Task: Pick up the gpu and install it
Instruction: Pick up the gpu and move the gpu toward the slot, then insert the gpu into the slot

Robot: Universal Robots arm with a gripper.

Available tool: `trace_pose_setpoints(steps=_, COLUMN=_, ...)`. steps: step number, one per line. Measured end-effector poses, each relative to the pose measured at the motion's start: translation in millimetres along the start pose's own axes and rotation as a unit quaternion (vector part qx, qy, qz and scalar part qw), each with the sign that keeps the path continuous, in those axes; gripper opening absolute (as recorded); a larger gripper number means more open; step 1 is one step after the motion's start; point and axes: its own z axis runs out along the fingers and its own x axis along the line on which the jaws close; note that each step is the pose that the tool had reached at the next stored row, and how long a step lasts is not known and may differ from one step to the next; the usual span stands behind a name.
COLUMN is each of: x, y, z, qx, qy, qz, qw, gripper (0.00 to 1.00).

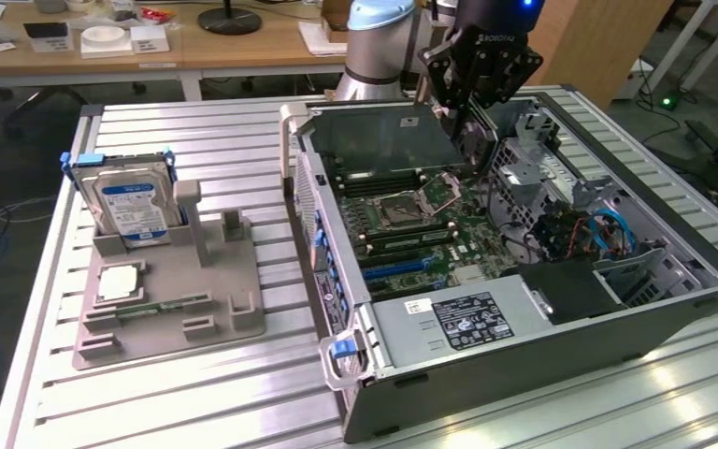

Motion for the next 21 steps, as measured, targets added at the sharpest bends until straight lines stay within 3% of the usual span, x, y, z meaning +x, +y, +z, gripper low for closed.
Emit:
trace_pose_setpoints(steps=12, x=0.0, y=0.0, z=0.0, qx=0.0, qy=0.0, qz=-0.001, qw=1.0, gripper=0.28)
trace_pose_setpoints(steps=21, x=0.0, y=-0.4, z=0.1, qx=-0.0004, qy=-0.0002, qz=-0.033, qw=0.9995, gripper=0.28)
